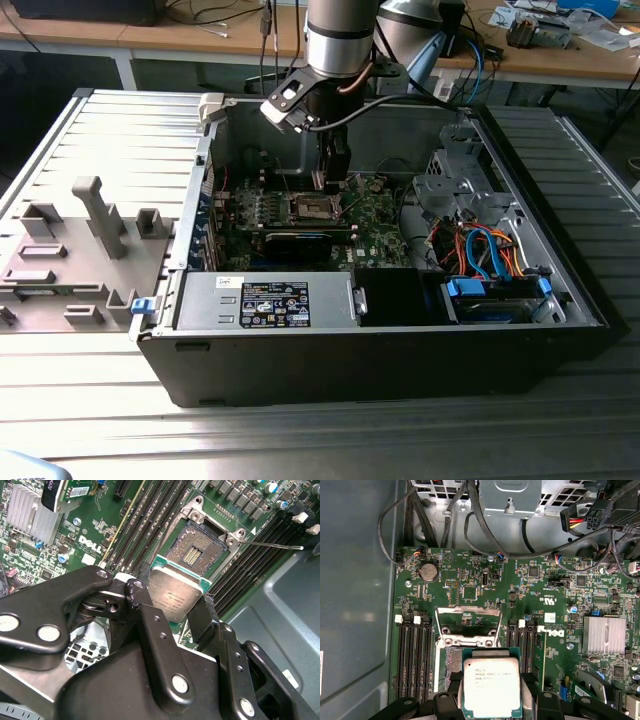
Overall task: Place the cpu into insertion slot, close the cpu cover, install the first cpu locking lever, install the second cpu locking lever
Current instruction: 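Place the cpu into insertion slot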
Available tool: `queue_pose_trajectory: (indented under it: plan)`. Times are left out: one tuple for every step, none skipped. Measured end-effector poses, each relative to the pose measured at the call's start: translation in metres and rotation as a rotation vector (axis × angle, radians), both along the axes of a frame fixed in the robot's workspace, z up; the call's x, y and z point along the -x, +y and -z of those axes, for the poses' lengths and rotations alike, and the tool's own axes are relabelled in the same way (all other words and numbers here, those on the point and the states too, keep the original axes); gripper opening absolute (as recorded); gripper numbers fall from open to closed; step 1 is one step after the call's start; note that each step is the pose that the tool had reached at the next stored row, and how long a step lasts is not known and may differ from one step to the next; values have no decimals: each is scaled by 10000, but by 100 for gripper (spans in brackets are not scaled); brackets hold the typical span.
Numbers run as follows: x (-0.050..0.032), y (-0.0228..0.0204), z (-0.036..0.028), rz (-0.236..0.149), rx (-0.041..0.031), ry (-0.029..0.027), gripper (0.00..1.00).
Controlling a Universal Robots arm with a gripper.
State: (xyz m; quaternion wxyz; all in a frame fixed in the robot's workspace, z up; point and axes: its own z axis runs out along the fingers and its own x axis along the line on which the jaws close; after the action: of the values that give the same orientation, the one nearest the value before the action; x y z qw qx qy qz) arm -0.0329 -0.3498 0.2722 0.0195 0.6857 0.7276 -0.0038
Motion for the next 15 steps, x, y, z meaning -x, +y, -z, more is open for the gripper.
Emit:
queue_pose_trajectory:
  plan:
    - [0,0,0,0,0,0,55]
    - [0,0,2,0,1,0,55]
    - [0,0,3,0,0,0,55]
    - [0,0,14,0,0,0,55]
    - [0,0,24,1,0,0,55]
    - [0,0,24,0,1,0,55]
    - [0,0,24,0,1,0,55]
    - [0,0,27,0,0,0,55]
    - [0,0,31,0,0,0,55]
    - [0,0,34,0,0,0,55]
    - [0,0,35,1,0,0,55]
    - [0,0,56,0,0,-1,55]
    - [1,0,73,1,1,0,55]
    - [1,0,73,1,0,-1,55]
    - [1,0,74,0,0,0,55]
